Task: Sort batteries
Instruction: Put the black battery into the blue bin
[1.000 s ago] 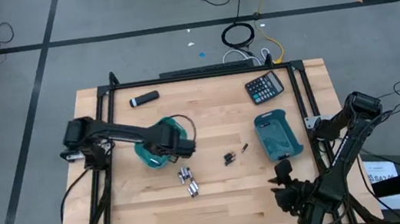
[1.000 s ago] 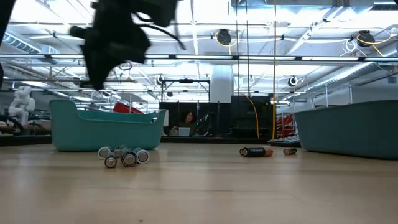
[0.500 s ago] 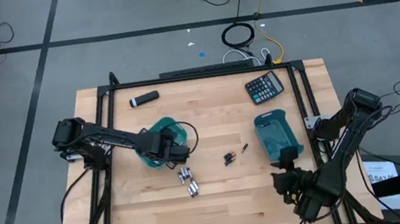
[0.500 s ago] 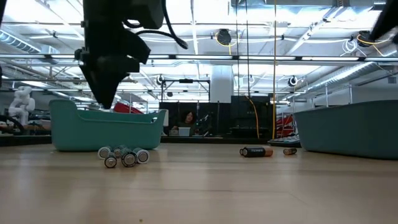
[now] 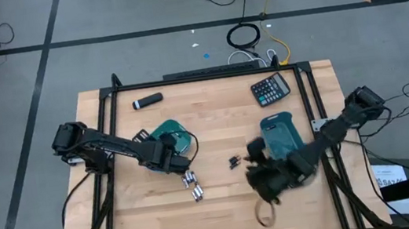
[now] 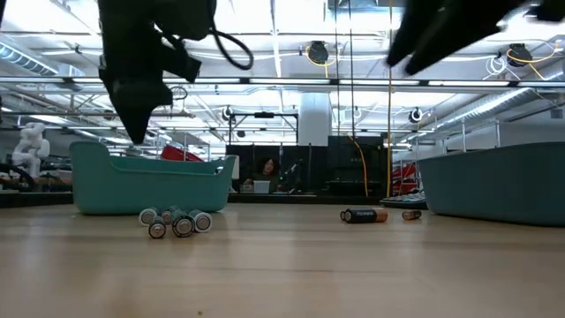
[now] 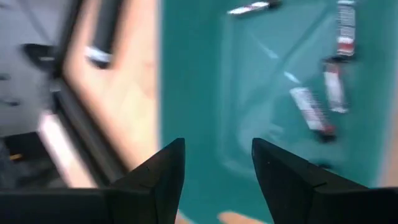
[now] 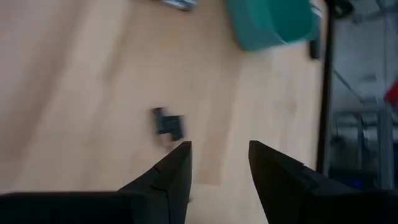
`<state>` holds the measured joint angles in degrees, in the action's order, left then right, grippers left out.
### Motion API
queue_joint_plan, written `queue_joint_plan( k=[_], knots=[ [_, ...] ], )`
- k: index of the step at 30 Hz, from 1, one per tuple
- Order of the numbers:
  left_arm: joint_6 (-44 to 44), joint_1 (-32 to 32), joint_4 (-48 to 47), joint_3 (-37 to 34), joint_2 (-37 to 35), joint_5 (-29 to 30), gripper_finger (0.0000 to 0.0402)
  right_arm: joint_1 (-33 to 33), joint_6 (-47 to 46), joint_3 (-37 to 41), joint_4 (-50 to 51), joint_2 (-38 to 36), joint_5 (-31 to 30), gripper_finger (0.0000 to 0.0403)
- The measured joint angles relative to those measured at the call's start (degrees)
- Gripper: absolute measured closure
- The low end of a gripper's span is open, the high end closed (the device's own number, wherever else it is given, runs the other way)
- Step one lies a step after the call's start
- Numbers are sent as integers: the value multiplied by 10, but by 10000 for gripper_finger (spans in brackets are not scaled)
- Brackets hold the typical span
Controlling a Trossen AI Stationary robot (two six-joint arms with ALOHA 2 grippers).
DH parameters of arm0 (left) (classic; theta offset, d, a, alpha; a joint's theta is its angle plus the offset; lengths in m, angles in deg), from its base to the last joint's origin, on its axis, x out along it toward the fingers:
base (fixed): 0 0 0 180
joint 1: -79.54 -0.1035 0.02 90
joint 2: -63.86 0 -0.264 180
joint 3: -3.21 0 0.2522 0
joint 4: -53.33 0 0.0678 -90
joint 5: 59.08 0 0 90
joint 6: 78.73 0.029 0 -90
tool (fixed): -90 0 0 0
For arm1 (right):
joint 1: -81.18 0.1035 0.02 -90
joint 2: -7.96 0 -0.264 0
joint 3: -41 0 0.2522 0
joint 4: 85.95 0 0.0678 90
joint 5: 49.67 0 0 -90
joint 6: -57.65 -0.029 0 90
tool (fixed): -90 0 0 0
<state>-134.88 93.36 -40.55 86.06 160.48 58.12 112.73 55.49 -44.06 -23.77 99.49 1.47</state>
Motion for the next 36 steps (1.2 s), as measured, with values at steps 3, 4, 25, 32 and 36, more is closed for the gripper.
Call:
queue_joint_plan(
  k=[3, 4, 25, 32, 36],
  knots=[
    [-5, 21, -27, 0, 0, 57, 212, -56, -5, 0, -34, -1, -1, 252],
    [-5, 30, -29, 0, -2, 77, 218, -71, -20, 0, -38, -1, 0, 252],
    [-98, 263, 53, -16, -42, 368, 299, -185, 86, 0, -24, 25, 249, 278],
    [-141, 269, 61, -86, -93, 377, 299, -234, 140, 1, 31, 103, 273, 263],
    [-141, 275, 66, -108, -156, 373, 299, -250, 164, 1, 43, 117, 299, 256]
  ],
)
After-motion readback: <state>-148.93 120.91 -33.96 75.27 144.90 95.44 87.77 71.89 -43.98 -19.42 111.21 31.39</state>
